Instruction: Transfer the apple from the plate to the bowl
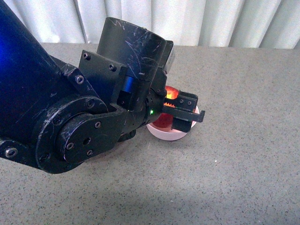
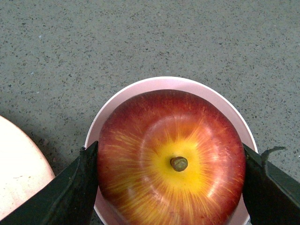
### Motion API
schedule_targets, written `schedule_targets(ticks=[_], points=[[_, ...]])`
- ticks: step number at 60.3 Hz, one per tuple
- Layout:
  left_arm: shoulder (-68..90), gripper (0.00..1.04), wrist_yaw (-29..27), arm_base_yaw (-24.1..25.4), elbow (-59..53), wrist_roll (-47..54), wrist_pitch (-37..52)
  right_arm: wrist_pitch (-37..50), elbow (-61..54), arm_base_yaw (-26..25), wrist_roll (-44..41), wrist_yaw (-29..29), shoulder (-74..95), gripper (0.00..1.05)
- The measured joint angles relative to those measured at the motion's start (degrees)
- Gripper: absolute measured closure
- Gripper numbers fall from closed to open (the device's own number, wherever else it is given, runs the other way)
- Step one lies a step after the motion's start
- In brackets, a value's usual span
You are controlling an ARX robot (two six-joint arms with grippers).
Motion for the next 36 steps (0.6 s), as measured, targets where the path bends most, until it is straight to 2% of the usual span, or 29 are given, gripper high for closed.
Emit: schedule_targets(ticks=[3, 8, 11, 25, 36], points=[[0.0, 0.24, 0.0, 0.0, 0.0, 0.0, 0.0, 0.0, 0.0, 0.0, 0.0, 0.0, 0.0, 0.09], [0.0, 0.09, 0.3, 0.1, 0.1, 0.0, 0.0, 0.0, 0.0, 0.0, 0.0, 0.0, 0.0, 0.09], [0.0, 0.05, 0.3, 0.2, 0.3, 0.2, 0.0, 0.0, 0.0, 0.0, 0.0, 0.0, 0.0, 0.09], [-1.7, 0.07, 1.0, 1.3, -1.2, 0.0, 1.2, 0.0, 0.0, 0.0, 0.0, 0.0, 0.0, 0.09], [-8.7, 0.07, 0.2, 3.9, -7.2, -0.5, 4.3, 0.0, 0.0, 0.0, 0.0, 0.0, 0.0, 0.09]])
